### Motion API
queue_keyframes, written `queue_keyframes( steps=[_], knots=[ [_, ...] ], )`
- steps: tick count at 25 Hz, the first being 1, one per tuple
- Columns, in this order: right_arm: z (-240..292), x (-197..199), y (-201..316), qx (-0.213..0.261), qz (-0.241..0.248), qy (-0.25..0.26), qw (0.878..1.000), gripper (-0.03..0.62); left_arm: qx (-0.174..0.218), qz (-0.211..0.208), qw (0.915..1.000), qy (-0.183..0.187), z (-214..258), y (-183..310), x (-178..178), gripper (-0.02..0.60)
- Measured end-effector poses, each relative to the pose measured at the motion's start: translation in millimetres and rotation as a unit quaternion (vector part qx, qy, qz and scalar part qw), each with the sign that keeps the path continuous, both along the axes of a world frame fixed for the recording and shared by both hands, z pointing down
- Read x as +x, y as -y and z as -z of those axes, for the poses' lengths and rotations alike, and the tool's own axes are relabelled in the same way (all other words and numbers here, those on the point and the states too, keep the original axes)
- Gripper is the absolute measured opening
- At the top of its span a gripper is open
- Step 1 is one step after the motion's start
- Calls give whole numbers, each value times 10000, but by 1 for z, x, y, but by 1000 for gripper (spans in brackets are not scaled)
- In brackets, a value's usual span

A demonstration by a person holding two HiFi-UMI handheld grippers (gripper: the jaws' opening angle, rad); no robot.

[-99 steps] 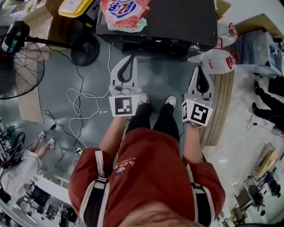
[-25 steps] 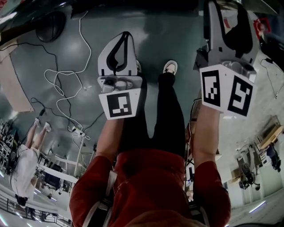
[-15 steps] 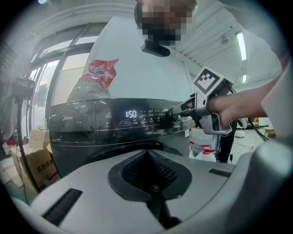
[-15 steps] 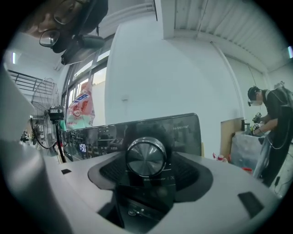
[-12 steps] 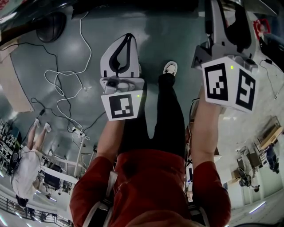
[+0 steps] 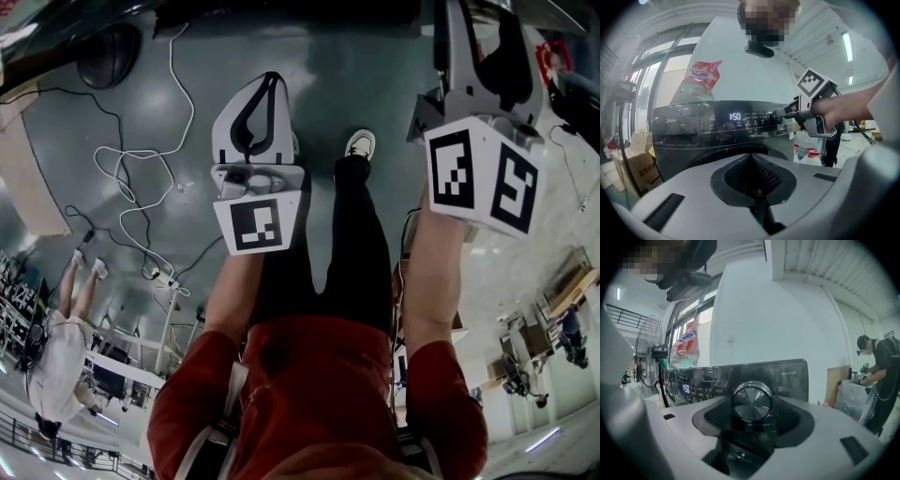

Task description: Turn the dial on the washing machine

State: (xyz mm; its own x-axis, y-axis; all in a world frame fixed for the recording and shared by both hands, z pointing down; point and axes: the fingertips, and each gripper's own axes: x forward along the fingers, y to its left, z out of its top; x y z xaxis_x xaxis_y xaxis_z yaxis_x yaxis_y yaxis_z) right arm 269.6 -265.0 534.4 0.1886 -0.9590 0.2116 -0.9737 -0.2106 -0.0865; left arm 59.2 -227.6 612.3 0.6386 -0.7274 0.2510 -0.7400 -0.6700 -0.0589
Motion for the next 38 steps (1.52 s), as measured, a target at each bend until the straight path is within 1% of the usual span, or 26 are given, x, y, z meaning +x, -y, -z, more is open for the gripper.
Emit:
queue_keyframes(
  steps=[5, 8, 12, 14, 17, 19, 23, 28, 38],
  knots=[
    [1, -2, 0, -52, 10, -279, 9996, 276, -20, 23, 10000, 13, -2, 0, -3, 9],
    [0, -4, 1, -192, 29, -711, 9973, 276, -38, 39, 10000, -3, -3, 0, -3, 9],
    [0, -4, 1, -285, 80, -969, 9949, 276, -21, -20, 10000, 23, -3, -1, 0, 9],
    [0, -4, 0, -389, 120, -1292, 9908, 276, -19, -36, 10000, 30, -2, -2, 2, 9],
    [0, -6, 1, -533, 171, -1846, 9812, 276, -30, -32, 10000, 42, -4, -2, 0, 9],
    [1, -7, 2, -528, 186, -2039, 9774, 276, -31, -15, 10000, 39, -4, -2, 0, 9],
    [5, -4, 1, -482, 195, -2118, 9759, 276, -32, 13, 10000, 29, -1, -4, 2, 9],
    [-3, -7, 0, -501, 191, -1943, 9795, 276, -56, 11, 10000, 26, -7, -5, -1, 9],
    [4, -6, 1, -433, 168, -1856, 9815, 276, -72, 41, 10000, 14, -3, -4, -3, 9]
  ],
)
